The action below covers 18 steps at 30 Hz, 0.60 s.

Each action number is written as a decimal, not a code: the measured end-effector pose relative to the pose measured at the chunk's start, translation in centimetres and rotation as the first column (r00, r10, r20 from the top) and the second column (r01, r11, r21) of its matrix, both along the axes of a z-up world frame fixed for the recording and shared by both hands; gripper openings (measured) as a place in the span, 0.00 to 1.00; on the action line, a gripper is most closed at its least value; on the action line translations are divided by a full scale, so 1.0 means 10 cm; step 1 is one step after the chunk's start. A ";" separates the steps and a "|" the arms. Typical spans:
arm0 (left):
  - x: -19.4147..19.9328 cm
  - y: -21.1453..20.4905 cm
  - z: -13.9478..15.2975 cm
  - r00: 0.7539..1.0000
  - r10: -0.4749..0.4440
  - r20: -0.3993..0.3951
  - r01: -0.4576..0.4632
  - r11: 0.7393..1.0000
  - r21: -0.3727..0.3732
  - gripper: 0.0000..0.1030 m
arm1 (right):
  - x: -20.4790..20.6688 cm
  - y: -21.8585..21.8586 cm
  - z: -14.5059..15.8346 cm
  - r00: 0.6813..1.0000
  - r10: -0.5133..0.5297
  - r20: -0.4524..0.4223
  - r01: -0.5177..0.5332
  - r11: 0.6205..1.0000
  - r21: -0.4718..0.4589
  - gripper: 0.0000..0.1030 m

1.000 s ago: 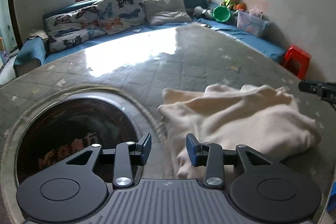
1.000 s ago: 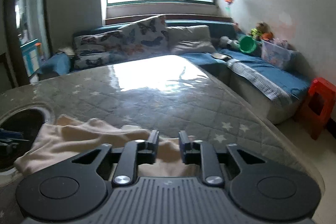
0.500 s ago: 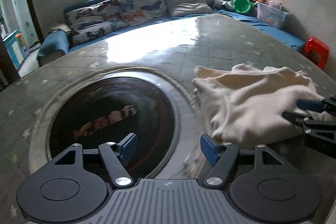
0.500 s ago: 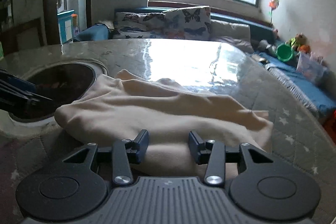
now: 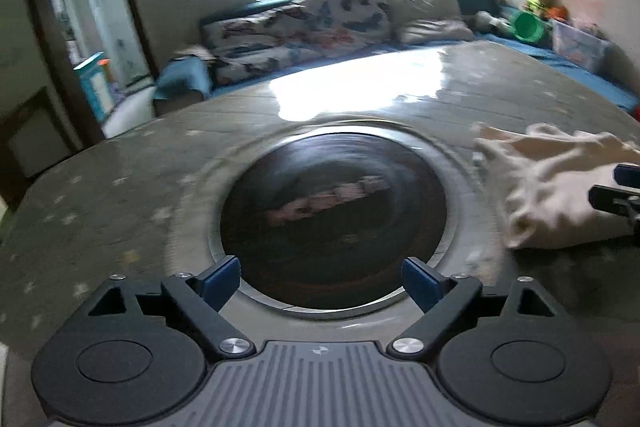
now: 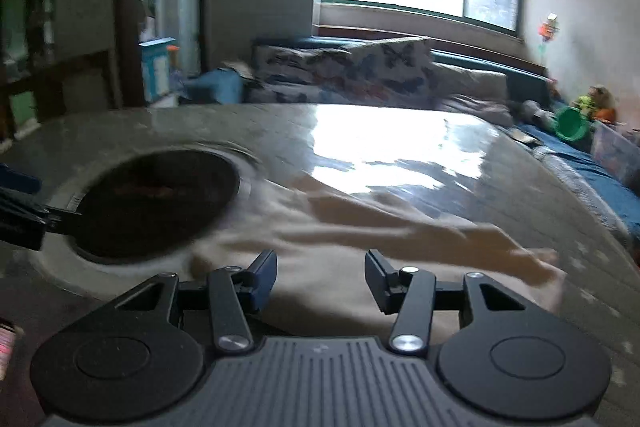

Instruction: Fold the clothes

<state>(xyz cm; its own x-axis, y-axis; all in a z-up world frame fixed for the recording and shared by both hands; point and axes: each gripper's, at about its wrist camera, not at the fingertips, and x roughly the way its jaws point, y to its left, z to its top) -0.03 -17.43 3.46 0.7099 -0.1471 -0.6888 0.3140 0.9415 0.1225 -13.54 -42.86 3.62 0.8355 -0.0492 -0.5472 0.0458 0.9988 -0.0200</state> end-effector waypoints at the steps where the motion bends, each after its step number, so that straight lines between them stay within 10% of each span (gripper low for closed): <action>1: 0.01 0.11 -0.01 1.000 0.030 0.003 -0.030 1.000 -0.001 0.91 | 0.04 0.08 0.00 1.000 0.030 0.002 -0.030 1.000 0.003 0.55; 18: 0.30 1.52 -0.29 0.901 0.432 0.019 -0.432 0.902 -0.004 0.98 | 0.99 1.04 -0.40 0.952 0.280 -0.124 -0.271 0.959 0.085 0.64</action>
<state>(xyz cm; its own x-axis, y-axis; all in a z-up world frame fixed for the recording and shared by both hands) 2.95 -2.25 0.58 0.7166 0.1772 -0.6746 -0.1264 0.9842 0.1242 -3.61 -32.47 -0.41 0.7307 0.2124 -0.6488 -0.2294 0.9715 0.0597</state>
